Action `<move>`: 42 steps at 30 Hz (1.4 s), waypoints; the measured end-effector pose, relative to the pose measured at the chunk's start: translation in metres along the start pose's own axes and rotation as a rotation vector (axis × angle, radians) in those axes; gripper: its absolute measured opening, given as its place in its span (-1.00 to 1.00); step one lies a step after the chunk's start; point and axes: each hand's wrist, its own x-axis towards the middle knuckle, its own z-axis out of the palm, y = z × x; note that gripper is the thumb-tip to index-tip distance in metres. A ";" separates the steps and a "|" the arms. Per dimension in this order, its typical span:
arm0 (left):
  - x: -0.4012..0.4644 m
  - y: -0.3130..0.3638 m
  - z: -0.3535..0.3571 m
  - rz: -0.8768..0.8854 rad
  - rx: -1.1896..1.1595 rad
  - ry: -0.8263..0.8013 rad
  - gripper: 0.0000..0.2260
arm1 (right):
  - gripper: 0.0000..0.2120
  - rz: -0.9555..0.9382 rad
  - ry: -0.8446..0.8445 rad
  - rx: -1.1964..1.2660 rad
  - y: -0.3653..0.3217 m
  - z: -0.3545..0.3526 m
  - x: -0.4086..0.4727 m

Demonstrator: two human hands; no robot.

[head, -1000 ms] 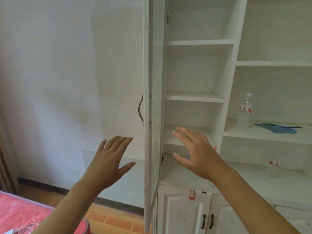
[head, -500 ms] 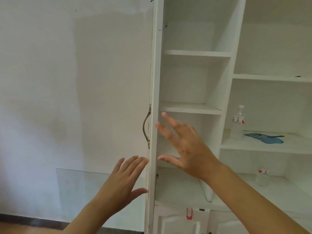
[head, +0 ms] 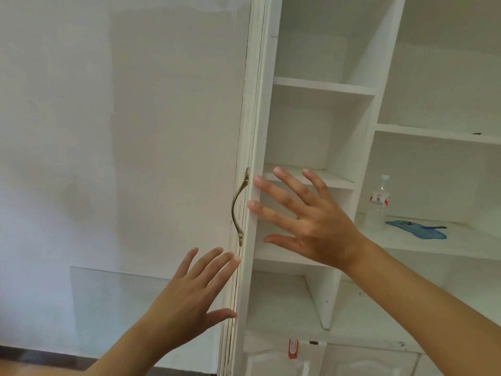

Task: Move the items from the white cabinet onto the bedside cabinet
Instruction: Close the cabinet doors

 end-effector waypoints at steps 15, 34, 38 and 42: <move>0.057 0.041 0.013 0.117 -0.058 0.018 -0.29 | -0.40 0.018 -0.037 -0.057 0.052 -0.011 -0.070; 0.181 0.121 0.062 0.065 -0.216 0.049 -0.37 | -0.37 0.157 -0.085 -0.087 0.123 0.017 -0.169; 0.207 0.133 0.075 0.033 -0.229 0.047 -0.32 | -0.38 0.145 -0.145 -0.098 0.146 0.035 -0.189; 0.233 0.143 0.092 0.025 -0.206 0.042 -0.29 | -0.40 0.145 -0.187 -0.094 0.169 0.057 -0.209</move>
